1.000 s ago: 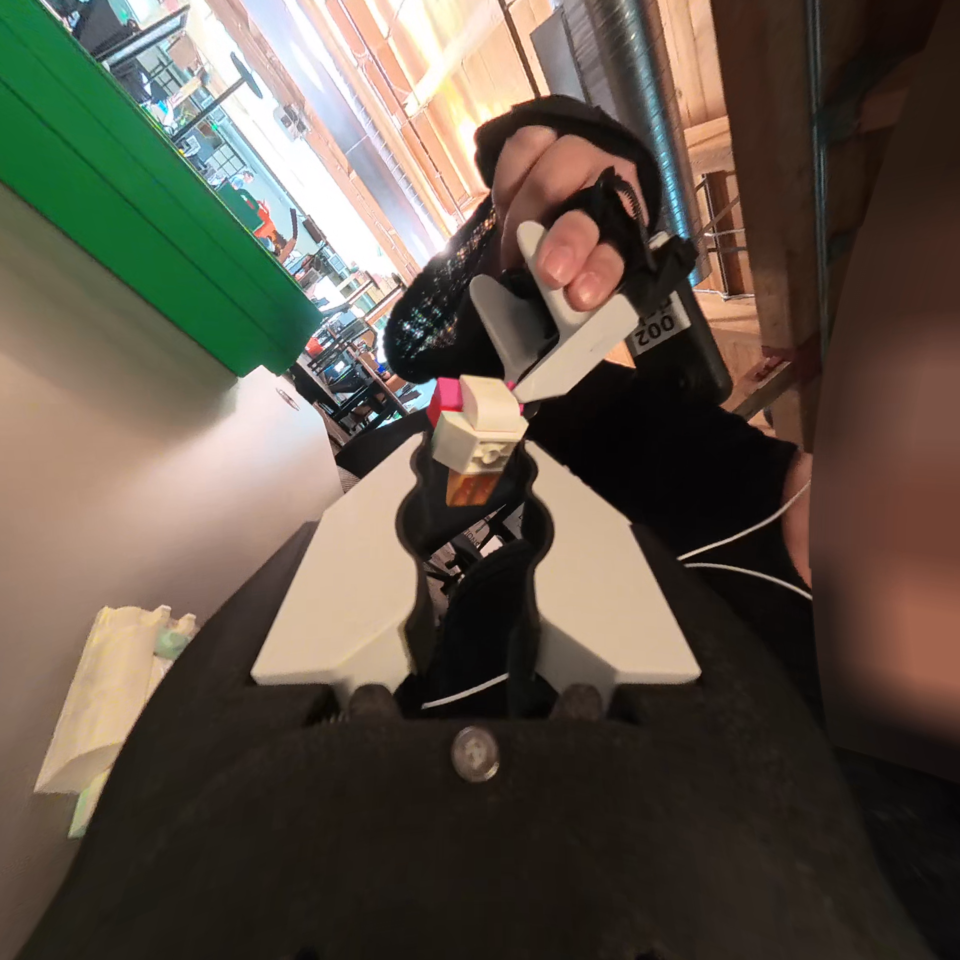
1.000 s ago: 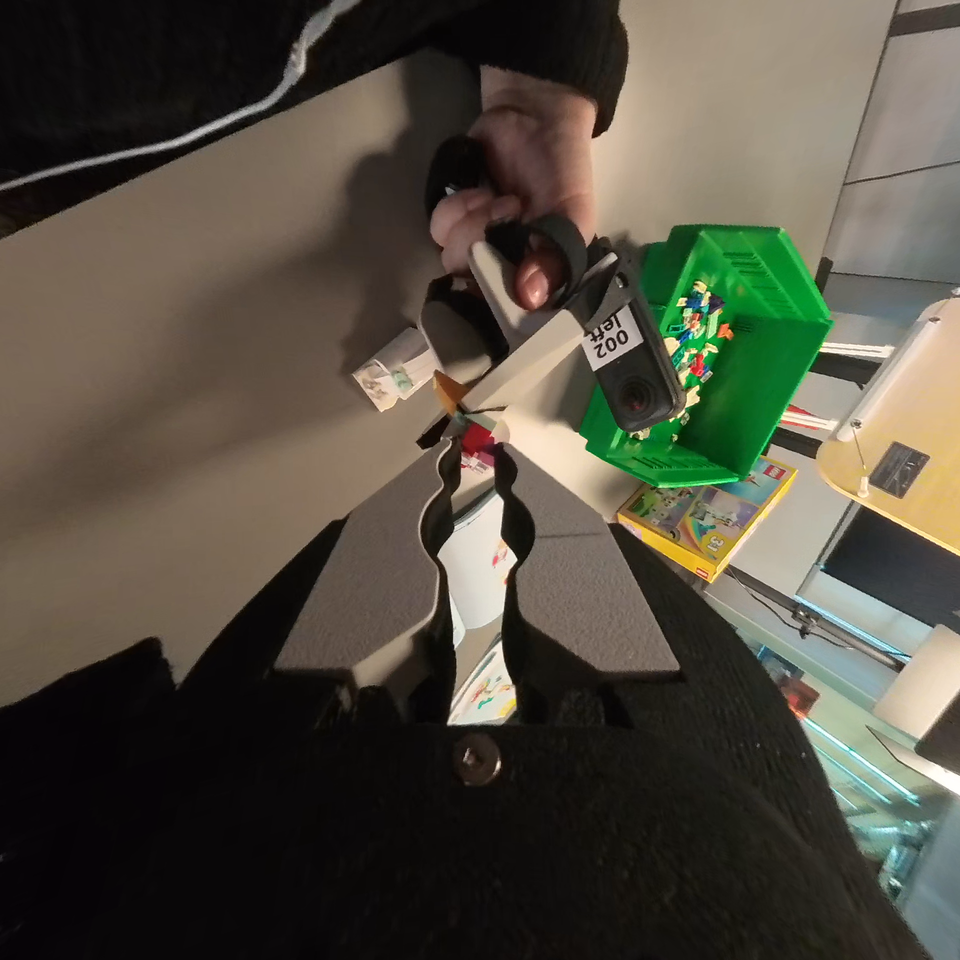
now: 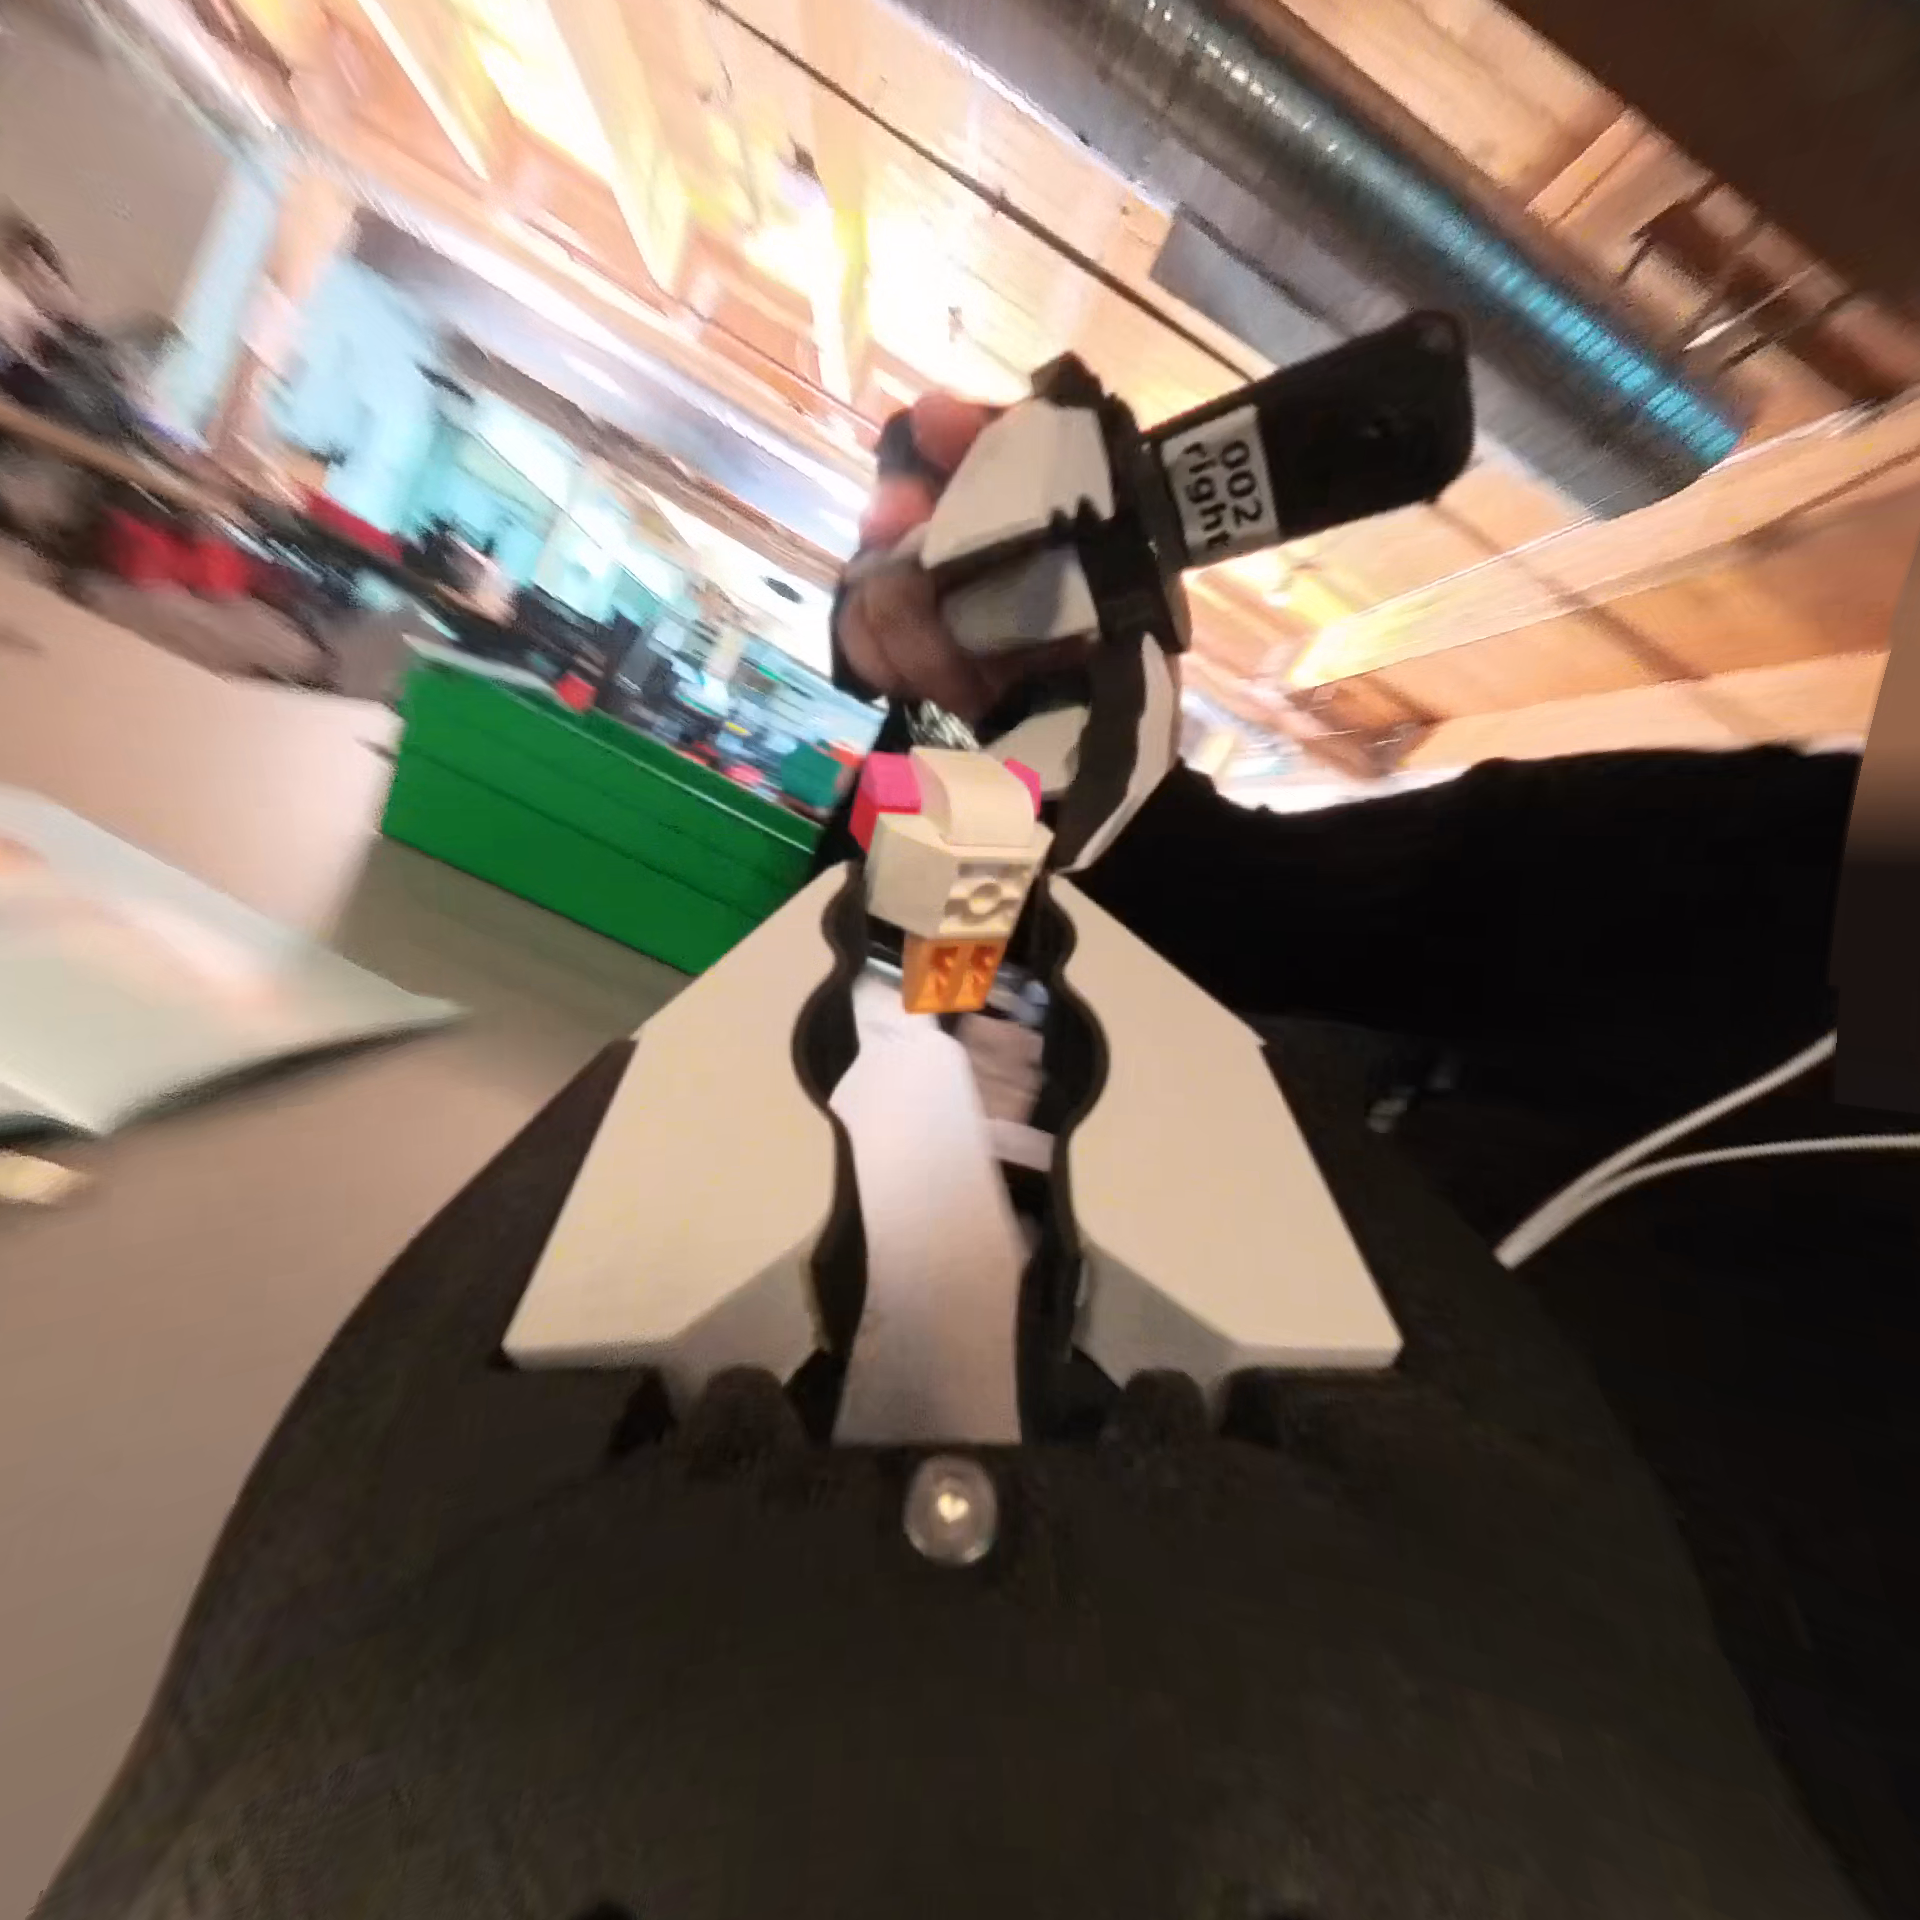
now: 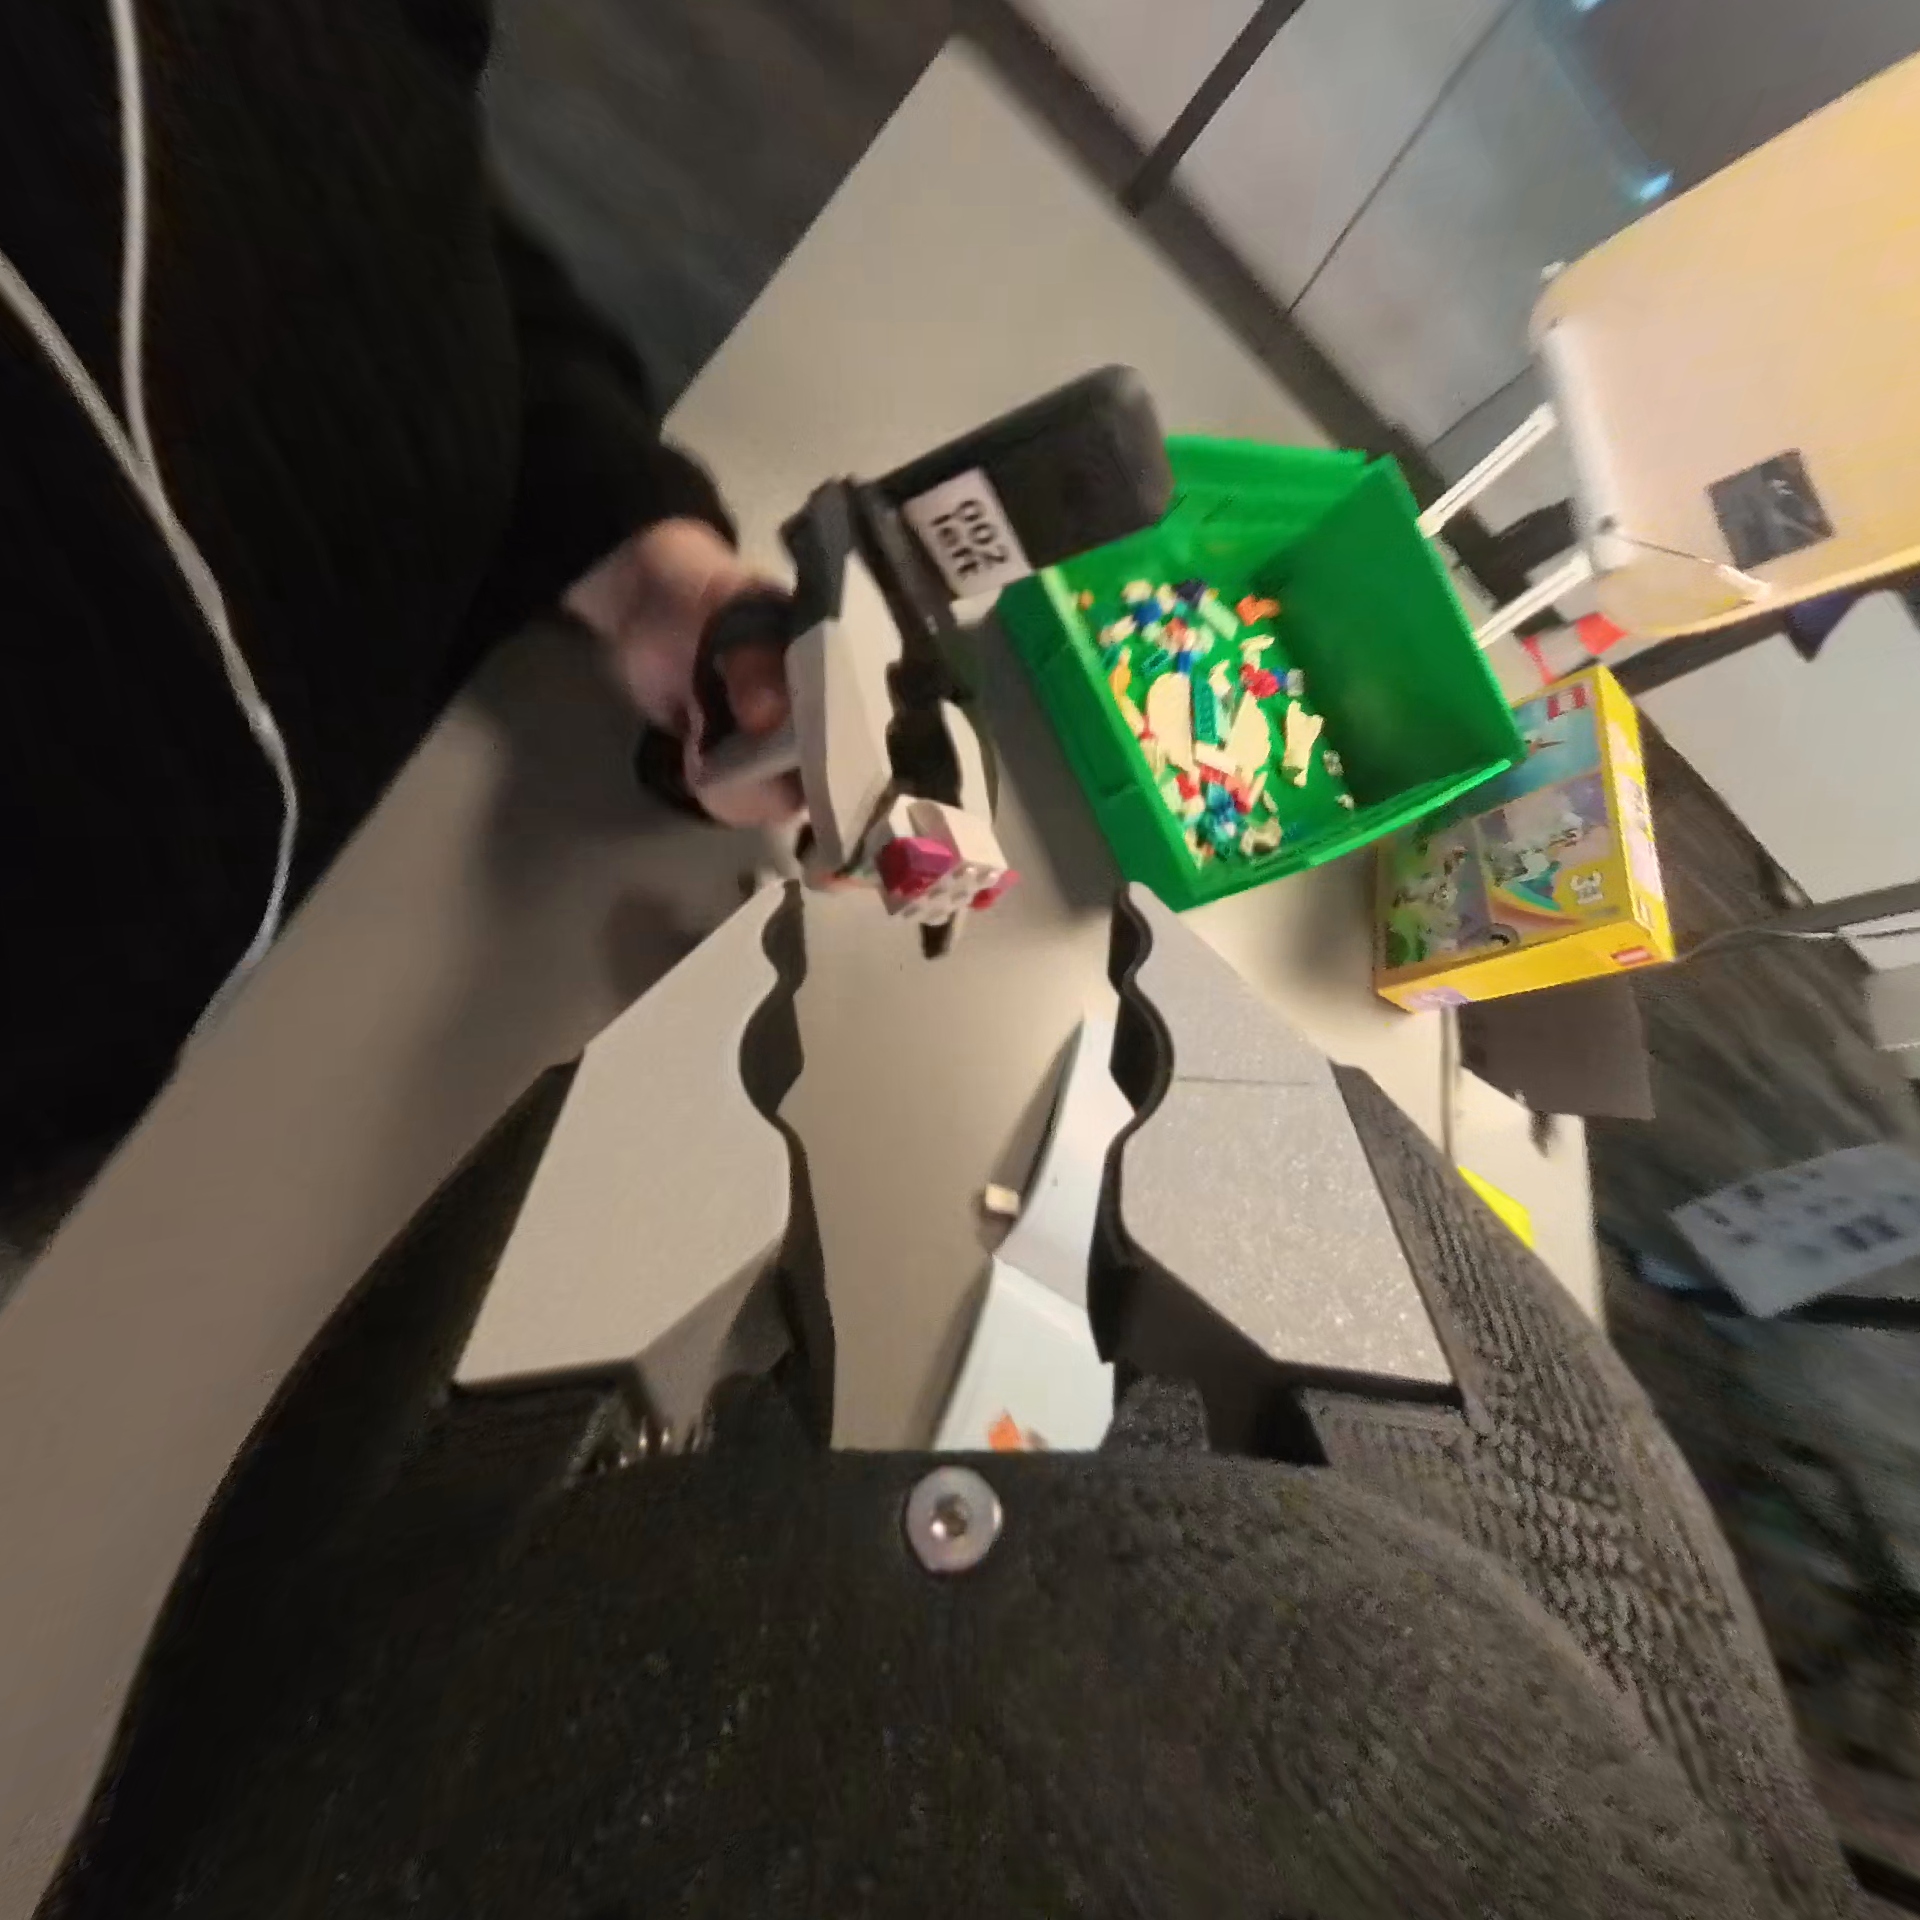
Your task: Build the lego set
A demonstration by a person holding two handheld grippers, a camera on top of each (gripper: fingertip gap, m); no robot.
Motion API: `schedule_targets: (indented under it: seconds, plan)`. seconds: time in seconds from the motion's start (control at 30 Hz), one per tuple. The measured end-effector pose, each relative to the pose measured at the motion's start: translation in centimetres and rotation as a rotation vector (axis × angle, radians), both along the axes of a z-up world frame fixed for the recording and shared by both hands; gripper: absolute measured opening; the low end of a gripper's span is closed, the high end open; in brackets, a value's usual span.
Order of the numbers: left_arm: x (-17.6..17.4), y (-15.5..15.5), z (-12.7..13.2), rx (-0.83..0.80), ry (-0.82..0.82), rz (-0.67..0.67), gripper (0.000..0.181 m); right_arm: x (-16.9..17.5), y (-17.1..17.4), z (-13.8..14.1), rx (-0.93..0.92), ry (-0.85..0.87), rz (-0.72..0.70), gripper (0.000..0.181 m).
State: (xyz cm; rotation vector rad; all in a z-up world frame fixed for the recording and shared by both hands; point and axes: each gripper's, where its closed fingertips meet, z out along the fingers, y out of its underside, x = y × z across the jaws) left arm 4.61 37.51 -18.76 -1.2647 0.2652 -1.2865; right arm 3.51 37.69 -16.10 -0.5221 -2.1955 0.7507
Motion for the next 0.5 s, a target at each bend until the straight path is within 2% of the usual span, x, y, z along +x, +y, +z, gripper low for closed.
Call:
schedule_targets:
  seconds: [0.1,0.2,0.37,0.5]
  plan:
    - [-1.8,0.4,0.8,0.159,0.165,0.263,0.031,-0.7,0.1,0.8,-0.215,0.075,-0.038,0.057]
    - [-4.0,0.6,1.7,0.289,0.341,0.523,0.031,-1.6,0.1,1.3,-0.346,0.164,-0.046,0.054]
    - [-7.8,1.0,3.2,0.481,0.721,0.901,0.031,-3.3,0.8,1.7,-0.444,0.369,-0.056,0.049]
    - [-9.4,1.0,4.2,0.667,0.964,1.118,0.03,-4.8,3.1,1.2,-0.473,0.578,-0.147,0.047]
